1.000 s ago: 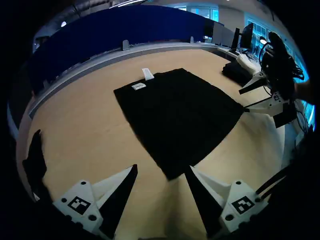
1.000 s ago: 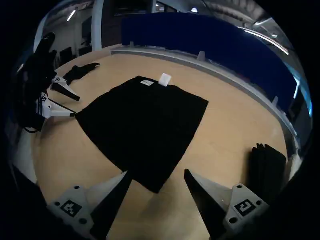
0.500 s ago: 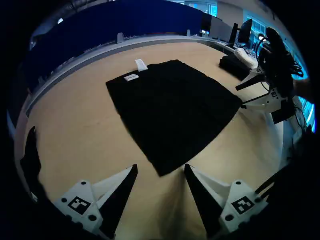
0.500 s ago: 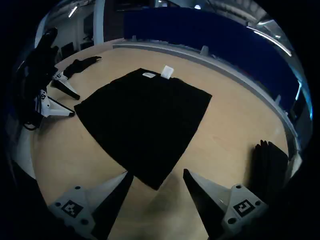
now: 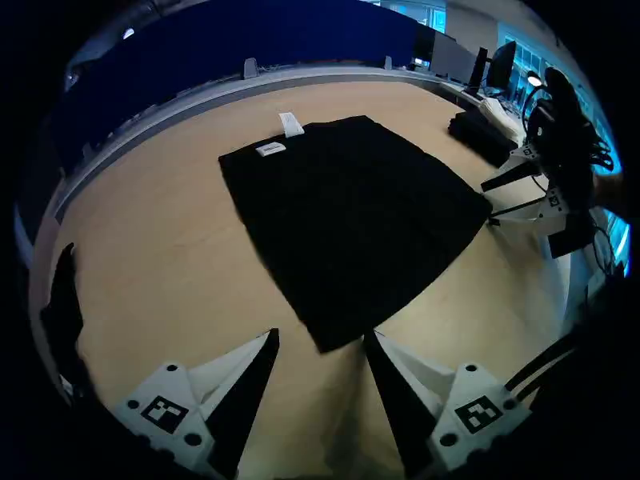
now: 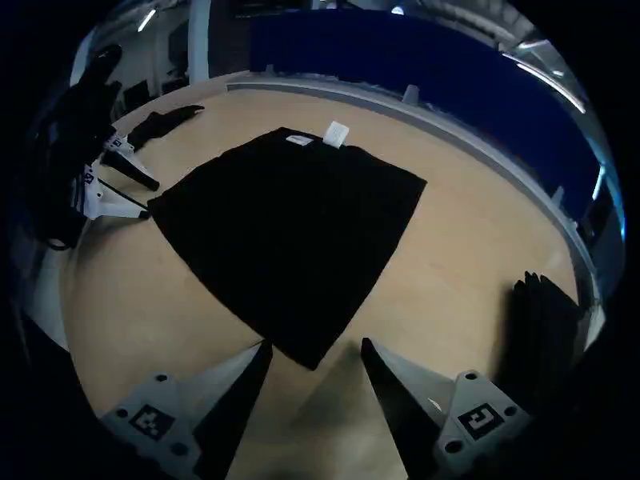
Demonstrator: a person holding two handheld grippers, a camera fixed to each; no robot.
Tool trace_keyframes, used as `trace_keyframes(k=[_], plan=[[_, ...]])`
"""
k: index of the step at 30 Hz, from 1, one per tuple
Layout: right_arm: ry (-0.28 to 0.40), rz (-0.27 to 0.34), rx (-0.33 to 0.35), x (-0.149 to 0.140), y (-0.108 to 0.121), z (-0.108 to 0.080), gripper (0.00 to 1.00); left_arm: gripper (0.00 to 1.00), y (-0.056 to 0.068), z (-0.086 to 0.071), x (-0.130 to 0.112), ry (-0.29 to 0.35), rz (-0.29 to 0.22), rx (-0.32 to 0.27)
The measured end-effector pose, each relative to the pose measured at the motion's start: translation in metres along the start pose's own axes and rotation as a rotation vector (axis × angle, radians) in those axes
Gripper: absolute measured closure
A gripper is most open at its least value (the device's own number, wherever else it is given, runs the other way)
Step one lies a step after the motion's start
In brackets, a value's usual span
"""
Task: Fold towel
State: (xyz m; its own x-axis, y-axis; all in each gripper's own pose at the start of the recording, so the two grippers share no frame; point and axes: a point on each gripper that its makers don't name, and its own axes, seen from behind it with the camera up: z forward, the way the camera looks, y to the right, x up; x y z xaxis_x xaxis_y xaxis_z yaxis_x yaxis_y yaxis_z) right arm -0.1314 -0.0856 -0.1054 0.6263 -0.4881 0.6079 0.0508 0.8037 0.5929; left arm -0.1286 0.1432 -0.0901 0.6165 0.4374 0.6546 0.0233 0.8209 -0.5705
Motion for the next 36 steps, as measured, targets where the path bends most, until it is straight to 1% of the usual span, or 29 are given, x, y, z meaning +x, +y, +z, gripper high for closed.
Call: trace_keyframes(k=[5, 8, 11, 16, 22, 24, 26, 28, 30, 32, 36], plan=[[0.003, 0.013, 0.011, 0.0, -0.002, 0.002, 0.18, 0.25, 0.002, 0.0, -0.001, -0.007, 0.022, 0.005], [0.002, 0.015, 0.021, -0.001, -0.004, 0.002, 0.26, 0.28, 0.003, 0.0, -0.002, -0.011, 0.021, 0.006], [0.001, 0.012, 0.031, -0.001, -0.007, 0.002, 0.34, 0.36, 0.003, 0.0, -0.002, -0.018, 0.015, 0.006], [-0.002, 0.009, 0.044, -0.001, -0.011, 0.002, 0.44, 0.48, 0.003, -0.001, -0.003, -0.034, 0.015, 0.008], [-0.005, 0.024, 0.053, 0.0, -0.012, 0.002, 0.54, 0.66, 0.005, -0.002, -0.004, -0.048, 0.023, 0.004], [-0.005, 0.023, 0.053, 0.0, -0.012, 0.002, 0.6, 0.68, 0.005, -0.003, -0.004, -0.051, 0.024, 0.003], [-0.006, 0.022, 0.054, 0.001, -0.012, 0.002, 0.66, 0.73, 0.006, -0.003, -0.004, -0.054, 0.024, 0.003], [-0.007, 0.022, 0.055, 0.001, -0.012, 0.002, 0.71, 0.85, 0.004, -0.004, -0.004, -0.059, 0.021, 0.01], [-0.008, 0.022, 0.054, 0.001, -0.012, 0.002, 0.73, 0.88, 0.004, -0.005, -0.004, -0.063, 0.016, 0.012], [-0.009, 0.022, 0.053, 0.001, -0.012, 0.002, 0.76, 0.89, 0.004, -0.005, -0.004, -0.066, 0.009, 0.009], [-0.009, 0.025, 0.05, 0.001, -0.01, 0.001, 0.81, 0.91, 0.01, -0.006, -0.005, -0.066, 0.006, -0.01]])
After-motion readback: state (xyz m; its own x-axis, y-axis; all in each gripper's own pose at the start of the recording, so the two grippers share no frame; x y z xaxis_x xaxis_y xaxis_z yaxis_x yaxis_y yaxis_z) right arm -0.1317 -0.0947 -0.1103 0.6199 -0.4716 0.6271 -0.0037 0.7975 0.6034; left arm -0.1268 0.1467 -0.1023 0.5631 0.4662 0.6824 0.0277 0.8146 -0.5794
